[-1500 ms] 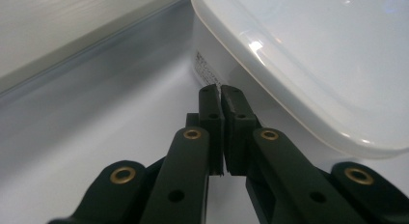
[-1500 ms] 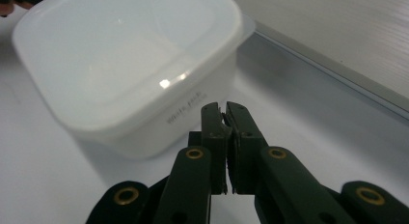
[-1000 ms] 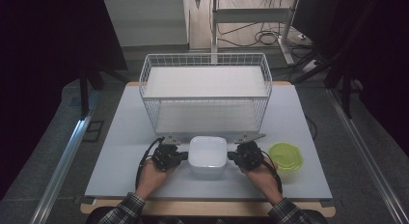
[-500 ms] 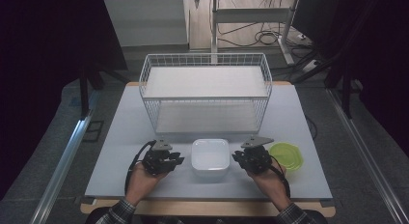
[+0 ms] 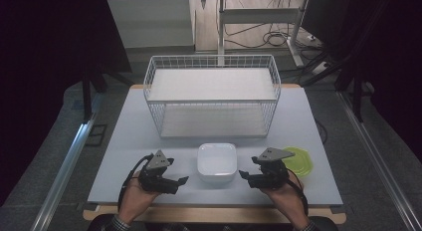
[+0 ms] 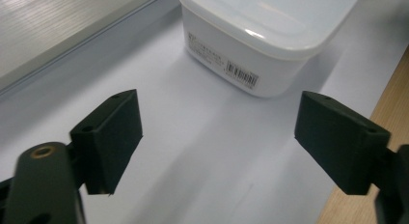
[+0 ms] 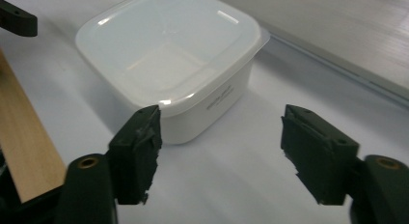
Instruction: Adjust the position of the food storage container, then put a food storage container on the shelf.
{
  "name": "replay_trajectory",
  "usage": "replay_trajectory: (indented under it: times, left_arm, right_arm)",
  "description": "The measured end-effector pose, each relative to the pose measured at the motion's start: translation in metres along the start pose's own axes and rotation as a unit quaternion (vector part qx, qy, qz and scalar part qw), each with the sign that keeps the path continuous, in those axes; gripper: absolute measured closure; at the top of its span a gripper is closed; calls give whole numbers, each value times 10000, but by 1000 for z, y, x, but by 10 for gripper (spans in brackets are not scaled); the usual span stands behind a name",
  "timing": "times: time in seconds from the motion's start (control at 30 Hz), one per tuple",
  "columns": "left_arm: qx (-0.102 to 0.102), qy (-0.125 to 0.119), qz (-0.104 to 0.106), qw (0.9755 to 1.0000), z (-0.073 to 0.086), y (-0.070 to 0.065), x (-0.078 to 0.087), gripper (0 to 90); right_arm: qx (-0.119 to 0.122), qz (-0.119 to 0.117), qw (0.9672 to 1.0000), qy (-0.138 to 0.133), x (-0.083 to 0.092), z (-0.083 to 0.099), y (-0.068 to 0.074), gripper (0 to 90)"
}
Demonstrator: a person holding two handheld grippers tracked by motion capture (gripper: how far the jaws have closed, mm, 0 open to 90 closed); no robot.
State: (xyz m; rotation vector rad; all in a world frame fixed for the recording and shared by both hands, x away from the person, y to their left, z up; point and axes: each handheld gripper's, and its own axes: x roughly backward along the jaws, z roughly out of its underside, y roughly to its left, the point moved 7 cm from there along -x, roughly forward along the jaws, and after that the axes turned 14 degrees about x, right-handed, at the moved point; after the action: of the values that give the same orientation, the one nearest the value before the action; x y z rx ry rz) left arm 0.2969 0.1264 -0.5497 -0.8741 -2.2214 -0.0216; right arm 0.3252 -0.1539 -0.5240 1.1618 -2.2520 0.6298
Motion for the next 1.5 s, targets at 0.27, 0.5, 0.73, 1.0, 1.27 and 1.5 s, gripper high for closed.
replay_trajectory:
  times: [0.27,0.5,0.73,1.0,1.27,1.5]
  left_arm:
    - [-164,-171,87,9997,0,2,-4,87]
    - [71,-198,32,9998,-3,5,-3,66]
    - [63,36,172,9998,-6,-3,-11,56]
    - [209,155,357,9990,-18,-8,-21,37]
    - [156,156,537,9983,-36,-13,-34,81]
    - [226,205,687,9972,-50,-10,-48,128]
  right_arm:
    - [-29,-221,9996,-187,0,1,5,167]
    - [63,-361,9991,-233,-6,-2,10,121]
    - [132,-377,9988,-285,-10,-6,9,86]
    - [-166,-428,9988,-195,-18,-12,6,51]
    - [-368,-647,9972,-39,-27,-20,1,106]
    - [-586,-831,9948,2,-41,-24,-8,145]
